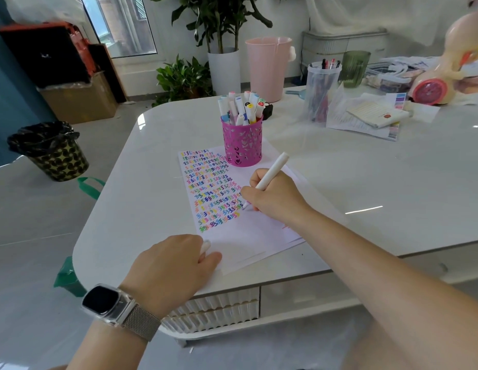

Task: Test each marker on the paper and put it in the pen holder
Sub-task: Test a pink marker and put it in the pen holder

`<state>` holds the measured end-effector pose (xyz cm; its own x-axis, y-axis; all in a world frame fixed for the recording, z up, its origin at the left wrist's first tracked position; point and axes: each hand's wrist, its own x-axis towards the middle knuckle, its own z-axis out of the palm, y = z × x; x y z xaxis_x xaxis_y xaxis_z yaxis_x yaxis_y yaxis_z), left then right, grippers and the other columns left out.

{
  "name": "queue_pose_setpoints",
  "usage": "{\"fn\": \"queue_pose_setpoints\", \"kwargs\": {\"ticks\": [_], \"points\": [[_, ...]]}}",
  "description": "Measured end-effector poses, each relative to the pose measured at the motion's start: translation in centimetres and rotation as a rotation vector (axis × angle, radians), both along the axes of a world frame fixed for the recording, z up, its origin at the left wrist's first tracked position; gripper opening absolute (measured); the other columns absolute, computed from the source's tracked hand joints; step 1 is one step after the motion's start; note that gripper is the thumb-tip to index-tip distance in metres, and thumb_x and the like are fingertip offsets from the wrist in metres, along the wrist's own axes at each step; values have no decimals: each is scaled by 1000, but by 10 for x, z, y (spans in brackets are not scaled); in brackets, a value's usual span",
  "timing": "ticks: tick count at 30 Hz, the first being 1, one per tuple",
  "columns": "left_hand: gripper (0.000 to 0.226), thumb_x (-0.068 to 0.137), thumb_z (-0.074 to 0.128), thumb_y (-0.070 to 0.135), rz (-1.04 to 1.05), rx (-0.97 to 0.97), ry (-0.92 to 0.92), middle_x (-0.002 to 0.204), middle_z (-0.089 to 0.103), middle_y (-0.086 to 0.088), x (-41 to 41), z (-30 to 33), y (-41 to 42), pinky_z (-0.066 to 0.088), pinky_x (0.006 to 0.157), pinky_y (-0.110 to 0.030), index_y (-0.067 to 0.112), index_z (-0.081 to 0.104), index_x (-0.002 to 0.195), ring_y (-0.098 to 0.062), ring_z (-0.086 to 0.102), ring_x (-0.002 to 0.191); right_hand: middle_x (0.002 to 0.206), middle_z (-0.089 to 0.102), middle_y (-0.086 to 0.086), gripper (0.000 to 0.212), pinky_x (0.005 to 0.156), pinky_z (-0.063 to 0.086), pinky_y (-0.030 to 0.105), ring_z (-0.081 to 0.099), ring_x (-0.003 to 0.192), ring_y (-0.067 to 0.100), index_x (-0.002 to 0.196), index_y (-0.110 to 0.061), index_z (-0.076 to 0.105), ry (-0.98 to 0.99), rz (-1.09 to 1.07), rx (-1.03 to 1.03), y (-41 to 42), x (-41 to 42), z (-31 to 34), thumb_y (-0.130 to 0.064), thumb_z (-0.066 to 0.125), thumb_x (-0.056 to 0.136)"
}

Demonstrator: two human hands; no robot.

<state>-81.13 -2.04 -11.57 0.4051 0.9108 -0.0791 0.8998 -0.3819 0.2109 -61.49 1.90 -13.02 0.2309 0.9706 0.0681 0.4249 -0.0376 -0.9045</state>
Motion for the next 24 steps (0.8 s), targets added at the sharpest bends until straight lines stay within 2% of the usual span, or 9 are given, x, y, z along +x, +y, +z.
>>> {"fn": "queue_pose_setpoints", "kwargs": {"ticks": [3, 9, 13, 17, 21, 24], "points": [[43, 92, 37, 49, -3, 3, -6, 69, 47, 1, 0, 0, 1, 35, 59, -29, 17, 34, 64, -15, 48, 66, 61, 56, -1, 28, 53, 44, 22, 72, 68, 15, 64, -20, 42, 1, -2, -7, 0, 0, 0, -17, 63, 82], [44, 92, 37, 51, 12, 18, -1, 71, 48, 2, 1, 0, -2, 34, 60, -30, 18, 34, 64, -17, 50, 70, 59, 52, -6, 29, 48, 40, 17, 66, 56, 5, 65, -21, 42, -46, 2, 11, -1, -1, 0, -19, 64, 83], [43, 92, 37, 50, 8, 20, 2, 70, 47, 2, 1, 1, -2, 33, 60, -30, 18, 34, 64, -17, 50, 70, 60, 53, -6, 28, 52, 41, 20, 71, 65, 10, 66, -21, 45, -64, 24, 9, -2, -2, 0, -21, 66, 84], [43, 93, 37, 50, 12, 18, 7, 69, 45, 2, 1, 2, -2, 32, 60, -30, 18, 33, 64, -18, 47, 69, 60, 53, -7, 26, 46, 39, 13, 69, 61, 6, 65, -20, 46, -52, 34, -4, -1, -1, 1, -19, 65, 82], [43, 93, 37, 50, 9, -2, 3, 68, 45, 2, 1, 2, -2, 31, 59, -30, 19, 33, 63, -16, 47, 67, 60, 50, -7, 28, 52, 43, 19, 71, 67, 10, 64, -21, 44, -62, 24, 0, -2, -1, 0, -17, 65, 82], [44, 93, 37, 50, 9, -11, 12, 68, 45, 2, 0, 2, -2, 32, 59, -30, 18, 33, 63, -17, 47, 68, 60, 49, -7, 28, 51, 41, 18, 71, 68, 9, 63, -21, 44, -69, 24, -18, -2, -1, 1, -17, 64, 82]]}}
